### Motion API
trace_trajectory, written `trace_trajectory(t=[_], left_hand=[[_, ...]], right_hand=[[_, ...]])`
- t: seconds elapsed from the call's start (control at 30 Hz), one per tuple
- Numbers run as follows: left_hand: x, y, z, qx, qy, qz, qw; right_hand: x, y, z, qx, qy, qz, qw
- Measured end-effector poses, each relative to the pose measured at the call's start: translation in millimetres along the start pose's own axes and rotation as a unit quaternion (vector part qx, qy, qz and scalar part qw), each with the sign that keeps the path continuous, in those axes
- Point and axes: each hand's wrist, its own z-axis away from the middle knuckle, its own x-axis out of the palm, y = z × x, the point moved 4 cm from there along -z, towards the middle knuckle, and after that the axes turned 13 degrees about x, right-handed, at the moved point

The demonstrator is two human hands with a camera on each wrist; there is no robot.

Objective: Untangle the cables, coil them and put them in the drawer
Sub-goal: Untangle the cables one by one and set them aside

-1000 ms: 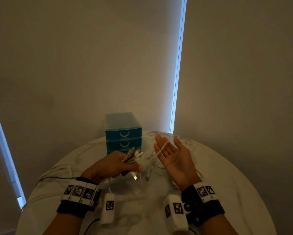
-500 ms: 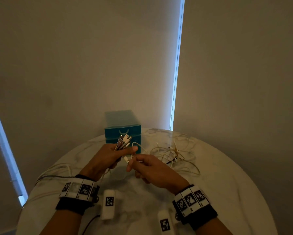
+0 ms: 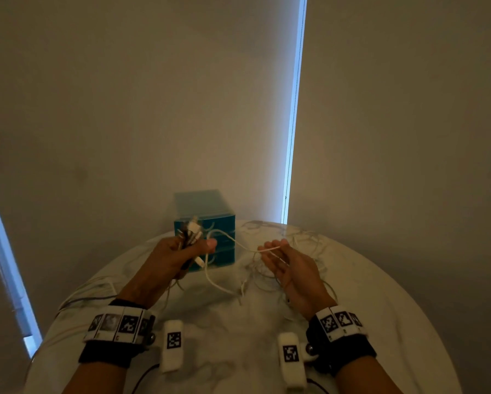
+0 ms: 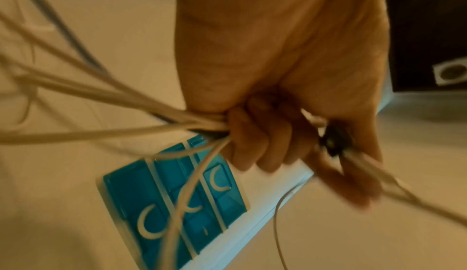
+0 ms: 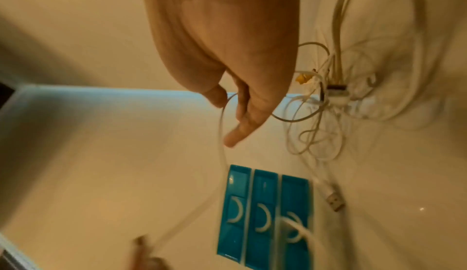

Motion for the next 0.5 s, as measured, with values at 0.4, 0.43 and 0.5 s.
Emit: trace_trajectory(t=[0.4,0.43,0.5], left_hand=[[-5,6,4,-0.031,0.148,-0.139,0.979],[-10,9,4,-0.025,0.18,-0.118,0.976],[-15,13,5,-0.015,0.214,-0.078,0.974]], right_hand=[[1,-20,7,-0.217,0.046,0.338,0.915],[-3,-23,6,-0.22,0.055,0.353,0.908],[-4,-22,4,-0.199,0.039,0.4,0.894]])
